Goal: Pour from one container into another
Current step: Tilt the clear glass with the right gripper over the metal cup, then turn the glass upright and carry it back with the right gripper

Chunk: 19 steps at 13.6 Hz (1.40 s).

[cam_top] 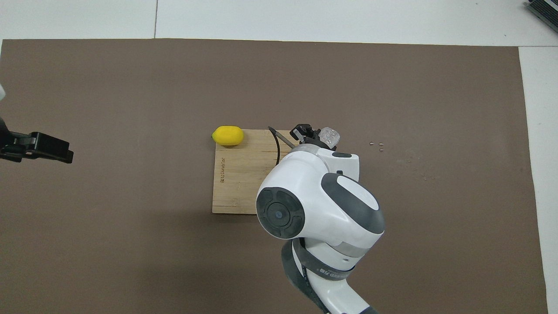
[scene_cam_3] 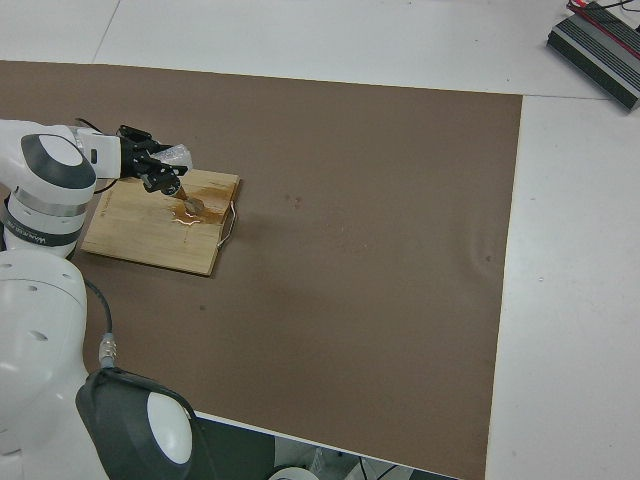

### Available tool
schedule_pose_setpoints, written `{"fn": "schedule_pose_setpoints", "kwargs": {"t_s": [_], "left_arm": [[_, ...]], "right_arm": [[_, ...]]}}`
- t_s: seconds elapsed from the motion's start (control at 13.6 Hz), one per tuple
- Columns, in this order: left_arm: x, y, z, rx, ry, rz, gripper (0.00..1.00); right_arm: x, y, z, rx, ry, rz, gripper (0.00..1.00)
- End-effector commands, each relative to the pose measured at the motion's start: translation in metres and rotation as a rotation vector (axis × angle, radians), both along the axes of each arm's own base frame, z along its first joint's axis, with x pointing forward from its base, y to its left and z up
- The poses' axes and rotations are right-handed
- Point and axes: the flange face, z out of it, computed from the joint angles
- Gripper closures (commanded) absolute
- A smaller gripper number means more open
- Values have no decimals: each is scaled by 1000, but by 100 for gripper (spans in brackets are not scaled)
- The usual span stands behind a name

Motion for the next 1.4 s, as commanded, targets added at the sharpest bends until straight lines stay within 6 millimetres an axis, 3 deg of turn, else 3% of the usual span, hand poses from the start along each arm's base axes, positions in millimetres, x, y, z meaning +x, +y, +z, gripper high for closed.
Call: {"fn": "schedule_pose_setpoints", "kwargs": {"t_s": [0.0,0.37,1.32], "left_arm": [[-6,2,2,22,6,1,0],[-6,2,2,22,6,1,0],[-6,2,2,22,6,1,0]], "right_arm": [[8,-4,-3,99,25,-69,100],[17,-13,-8,193,68,-134,100],[53,-72,-23,479,205,-411,100]]}}
